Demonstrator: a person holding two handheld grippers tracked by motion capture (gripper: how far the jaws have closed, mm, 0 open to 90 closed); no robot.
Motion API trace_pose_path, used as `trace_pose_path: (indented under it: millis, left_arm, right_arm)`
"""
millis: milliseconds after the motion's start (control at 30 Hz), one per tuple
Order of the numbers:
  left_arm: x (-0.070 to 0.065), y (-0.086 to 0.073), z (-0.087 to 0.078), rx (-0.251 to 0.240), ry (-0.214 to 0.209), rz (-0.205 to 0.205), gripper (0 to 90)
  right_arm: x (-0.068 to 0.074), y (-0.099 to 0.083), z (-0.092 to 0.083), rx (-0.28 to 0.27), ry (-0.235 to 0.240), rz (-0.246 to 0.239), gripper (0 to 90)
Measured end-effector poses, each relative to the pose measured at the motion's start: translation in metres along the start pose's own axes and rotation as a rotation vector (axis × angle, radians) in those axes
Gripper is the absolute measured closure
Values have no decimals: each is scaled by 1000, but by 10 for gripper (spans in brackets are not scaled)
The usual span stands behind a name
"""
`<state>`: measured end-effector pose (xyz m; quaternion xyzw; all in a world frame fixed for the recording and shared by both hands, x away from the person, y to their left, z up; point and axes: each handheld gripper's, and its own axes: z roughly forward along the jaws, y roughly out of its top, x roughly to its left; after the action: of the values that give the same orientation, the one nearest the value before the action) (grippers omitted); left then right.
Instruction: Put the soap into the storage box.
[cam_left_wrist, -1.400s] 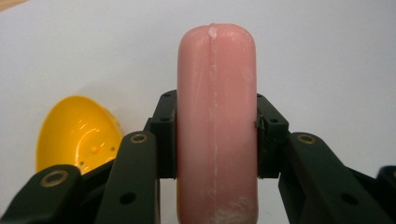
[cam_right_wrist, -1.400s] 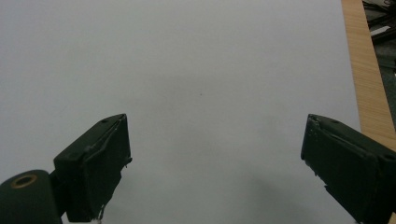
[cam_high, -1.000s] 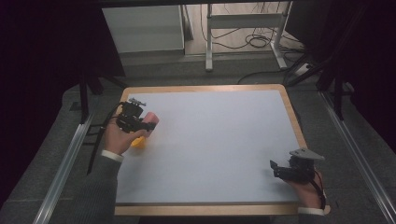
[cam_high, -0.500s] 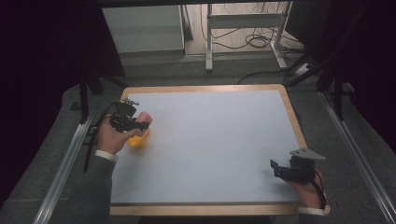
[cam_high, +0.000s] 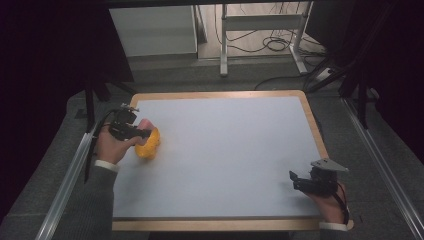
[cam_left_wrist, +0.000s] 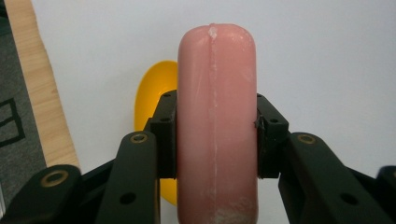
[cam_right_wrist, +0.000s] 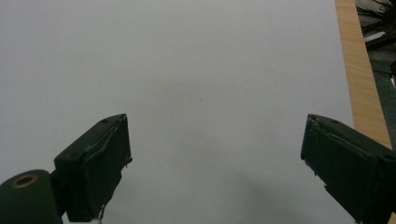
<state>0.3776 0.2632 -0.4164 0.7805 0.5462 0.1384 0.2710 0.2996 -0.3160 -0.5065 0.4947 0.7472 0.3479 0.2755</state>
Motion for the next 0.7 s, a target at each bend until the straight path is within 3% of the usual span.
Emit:
trace_pose_path:
  millis: [700]
  left_arm:
    - [13, -9, 44, 93, 22, -51, 601]
  right_arm:
    - [0, -1, 2, 11, 1, -4, 81]
